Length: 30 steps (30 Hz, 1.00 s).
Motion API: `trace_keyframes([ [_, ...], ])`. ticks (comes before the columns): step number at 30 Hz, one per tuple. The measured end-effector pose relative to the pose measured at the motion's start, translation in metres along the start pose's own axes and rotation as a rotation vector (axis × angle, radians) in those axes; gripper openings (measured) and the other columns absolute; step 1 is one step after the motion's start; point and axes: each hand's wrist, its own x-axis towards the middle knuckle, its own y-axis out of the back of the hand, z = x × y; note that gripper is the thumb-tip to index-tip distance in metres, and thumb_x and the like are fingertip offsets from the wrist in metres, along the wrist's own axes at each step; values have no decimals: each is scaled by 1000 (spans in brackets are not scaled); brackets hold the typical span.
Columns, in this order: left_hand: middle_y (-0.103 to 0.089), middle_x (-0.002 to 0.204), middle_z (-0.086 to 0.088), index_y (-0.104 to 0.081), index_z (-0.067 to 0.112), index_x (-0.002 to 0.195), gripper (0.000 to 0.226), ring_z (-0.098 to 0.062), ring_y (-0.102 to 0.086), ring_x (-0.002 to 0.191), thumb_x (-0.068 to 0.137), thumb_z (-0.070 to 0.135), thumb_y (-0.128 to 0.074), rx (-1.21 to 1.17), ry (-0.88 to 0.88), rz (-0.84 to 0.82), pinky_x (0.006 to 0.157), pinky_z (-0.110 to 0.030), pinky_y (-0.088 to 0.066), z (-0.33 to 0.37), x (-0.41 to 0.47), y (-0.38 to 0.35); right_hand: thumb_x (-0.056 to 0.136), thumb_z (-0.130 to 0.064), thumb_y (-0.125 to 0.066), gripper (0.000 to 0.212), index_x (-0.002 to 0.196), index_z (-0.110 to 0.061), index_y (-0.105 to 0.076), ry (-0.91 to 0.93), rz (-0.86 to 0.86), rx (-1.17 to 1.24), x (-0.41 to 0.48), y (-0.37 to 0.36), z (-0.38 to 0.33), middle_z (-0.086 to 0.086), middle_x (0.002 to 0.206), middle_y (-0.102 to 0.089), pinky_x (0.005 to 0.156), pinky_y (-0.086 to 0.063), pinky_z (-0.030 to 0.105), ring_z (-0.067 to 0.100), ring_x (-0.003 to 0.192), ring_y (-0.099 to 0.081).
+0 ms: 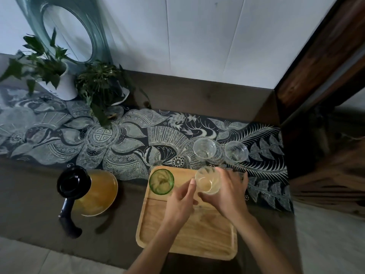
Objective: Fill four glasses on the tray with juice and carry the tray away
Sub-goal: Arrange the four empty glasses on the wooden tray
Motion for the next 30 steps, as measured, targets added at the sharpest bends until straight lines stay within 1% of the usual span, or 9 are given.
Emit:
trace_keyframes([
  [5, -77, 94, 5, -69, 30, 128, 40, -22, -75, 80, 102, 52, -48, 41, 72, -34, 58, -28, -57, -13, 1, -9, 39, -56, -94, 96, 119, -16, -60, -50, -43, 6, -11, -10, 16, 5, 112, -67, 113, -12, 66, 29, 109, -61],
  [10, -77, 97, 7, -69, 31, 129, 44, -13, -75, 75, 100, 56, -47, 74, 110, -50, 60, -27, -57, -22, 4, -14, 48, -67, -86, 101, 132, -23, -53, -96, -138, -30, -12, -16, 23, -3, 129, -61, 116, -3, 58, 20, 124, -53],
  [15, -76, 98, 6, -69, 36, 125, 37, -9, -70, 71, 100, 56, -49, 29, 131, -72, 60, -28, -57, -23, 5, -20, 51, -69, -85, 103, 136, -22, -49, -118, -149, -46, -12, -17, 25, -3, 134, -58, 117, -2, 57, 20, 128, -50],
  [19, -76, 98, 4, -66, 40, 125, 32, -10, -69, 71, 100, 53, -51, -7, 142, -59, 59, -26, -55, -26, 6, -23, 48, -67, -87, 104, 133, -21, -52, -122, -129, -7, -14, -17, 27, -1, 129, -61, 116, -2, 58, 23, 125, -53],
  [23, -77, 97, 8, -66, 37, 130, 41, -9, -71, 73, 99, 57, -49, 71, 119, -53, 66, -32, -60, -33, 10, -22, 44, -75, -83, 110, 135, -22, -50, -141, -155, 22, -16, -18, 28, -1, 130, -60, 116, -3, 59, 24, 125, -52],
  [25, -77, 104, 9, -62, 39, 134, 54, -9, -73, 87, 92, 69, -46, 144, 84, -47, 81, -37, -61, -35, 10, -21, 46, -86, -73, 114, 138, -23, -46, -139, -160, 32, -18, -18, 28, -1, 132, -59, 116, -3, 60, 24, 127, -51],
  [27, -74, 117, 10, -57, 40, 139, 72, -13, -70, 107, 84, 83, -40, 201, 60, -33, 95, -44, -57, -33, 11, -18, 52, -97, -58, 118, 142, -22, -41, -123, -131, 51, -18, -18, 30, 0, 136, -57, 116, -1, 57, 25, 129, -50],
  [28, -73, 118, 12, -56, 40, 140, 73, -13, -69, 110, 83, 84, -39, 200, 47, -24, 97, -44, -56, -29, 11, -17, 56, -99, -51, 119, 145, -20, -38, -118, -114, 62, -16, -17, 32, 1, 139, -56, 116, 1, 56, 25, 130, -50],
  [30, -73, 104, 16, -55, 38, 140, 62, -10, -71, 101, 91, 73, -43, 186, 21, 12, 93, -41, -58, -19, 17, -13, 64, -97, -44, 114, 145, -17, -39, -98, -60, 70, -6, -15, 34, 3, 139, -57, 116, 2, 58, 25, 130, -51],
])
